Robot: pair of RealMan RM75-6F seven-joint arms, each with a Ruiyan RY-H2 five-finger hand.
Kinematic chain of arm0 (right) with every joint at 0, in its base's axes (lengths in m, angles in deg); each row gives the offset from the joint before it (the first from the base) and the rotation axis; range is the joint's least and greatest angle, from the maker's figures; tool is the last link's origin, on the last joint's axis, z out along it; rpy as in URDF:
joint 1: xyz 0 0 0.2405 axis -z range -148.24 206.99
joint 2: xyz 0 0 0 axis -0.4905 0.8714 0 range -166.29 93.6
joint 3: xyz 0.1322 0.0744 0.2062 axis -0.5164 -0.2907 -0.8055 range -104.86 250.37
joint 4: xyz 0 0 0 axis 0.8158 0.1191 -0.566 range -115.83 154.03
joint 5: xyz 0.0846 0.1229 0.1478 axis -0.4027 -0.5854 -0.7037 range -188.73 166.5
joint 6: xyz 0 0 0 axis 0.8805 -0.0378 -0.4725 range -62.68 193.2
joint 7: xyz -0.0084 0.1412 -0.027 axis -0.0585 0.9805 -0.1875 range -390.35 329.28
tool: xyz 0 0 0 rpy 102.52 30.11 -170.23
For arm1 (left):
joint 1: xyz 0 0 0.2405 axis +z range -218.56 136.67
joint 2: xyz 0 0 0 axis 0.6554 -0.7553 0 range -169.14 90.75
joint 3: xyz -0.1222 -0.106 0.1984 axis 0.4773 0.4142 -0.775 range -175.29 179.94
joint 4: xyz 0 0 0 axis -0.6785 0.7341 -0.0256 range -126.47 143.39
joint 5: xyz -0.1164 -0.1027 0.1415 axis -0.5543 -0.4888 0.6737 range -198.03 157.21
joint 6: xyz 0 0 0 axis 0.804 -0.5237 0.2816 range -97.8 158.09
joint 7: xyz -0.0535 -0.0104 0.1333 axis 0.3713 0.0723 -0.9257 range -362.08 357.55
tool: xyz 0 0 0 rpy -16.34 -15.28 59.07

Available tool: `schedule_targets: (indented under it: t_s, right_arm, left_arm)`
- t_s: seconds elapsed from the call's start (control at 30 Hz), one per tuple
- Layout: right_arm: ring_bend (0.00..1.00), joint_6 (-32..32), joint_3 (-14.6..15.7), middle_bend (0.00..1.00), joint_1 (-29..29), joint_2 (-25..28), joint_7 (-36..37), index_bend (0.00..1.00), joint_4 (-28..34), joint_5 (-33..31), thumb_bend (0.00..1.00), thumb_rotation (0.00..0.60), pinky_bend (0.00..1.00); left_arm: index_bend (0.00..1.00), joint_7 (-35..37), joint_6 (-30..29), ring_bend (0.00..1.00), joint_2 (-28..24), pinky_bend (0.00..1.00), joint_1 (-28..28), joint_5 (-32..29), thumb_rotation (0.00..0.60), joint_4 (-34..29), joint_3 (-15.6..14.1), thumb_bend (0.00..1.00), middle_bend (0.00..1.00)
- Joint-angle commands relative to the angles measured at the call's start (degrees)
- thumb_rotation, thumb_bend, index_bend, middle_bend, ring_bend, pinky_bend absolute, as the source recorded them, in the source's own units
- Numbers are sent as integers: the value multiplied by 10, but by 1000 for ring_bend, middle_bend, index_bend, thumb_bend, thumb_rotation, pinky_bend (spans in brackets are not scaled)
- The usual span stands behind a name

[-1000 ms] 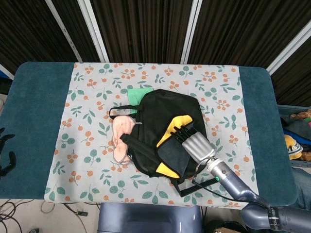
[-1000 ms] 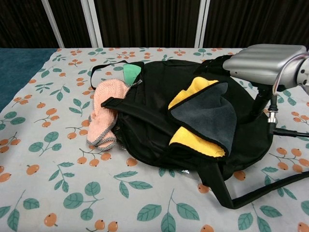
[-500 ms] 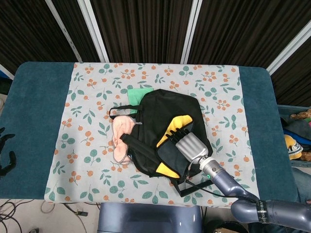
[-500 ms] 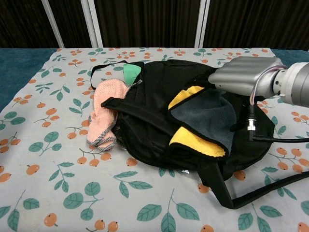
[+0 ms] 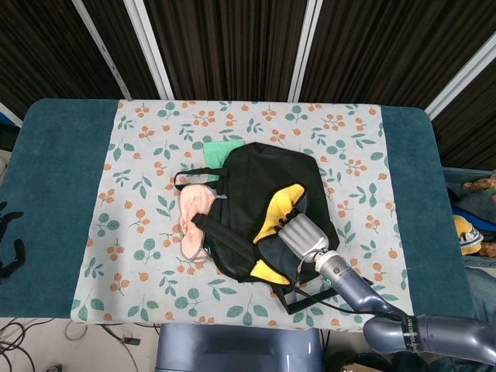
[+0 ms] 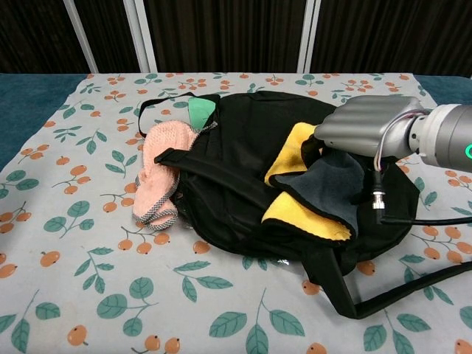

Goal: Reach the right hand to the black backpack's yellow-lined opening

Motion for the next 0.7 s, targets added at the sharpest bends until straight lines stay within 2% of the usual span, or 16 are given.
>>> schedule_targets:
  t_s: [0.03, 0.23, 0.33, 0.53, 0.7]
  right_arm:
    - [385, -2, 2, 426, -1, 3, 13, 475, 5, 2, 296, 600, 224]
    - [498, -7, 3, 557, 6, 14, 69, 694, 12, 29, 462, 600, 282]
    - [531, -18, 3, 591, 13, 21, 96, 754, 11, 56, 489, 600, 286]
    - [537, -35, -6, 599, 25, 59, 152, 766, 29, 82, 495, 600, 286]
    - [540, -60, -31, 608, 38, 106, 209, 780, 53, 97, 496, 600, 286]
  left_arm:
    - [215, 1, -1, 124, 0, 80, 0, 1, 600, 1, 0, 587, 65]
    - [215, 1, -1, 124, 0, 80, 0, 4, 600, 2, -1, 587, 65]
    - [215, 1, -1, 125, 0, 80, 0, 4, 600, 1, -2, 587, 65]
    - [215, 1, -3, 125, 1, 80, 1, 6, 600, 1, -3, 587, 65]
    - [215, 1, -4, 124, 1, 80, 2, 8, 600, 3, -4, 588, 65]
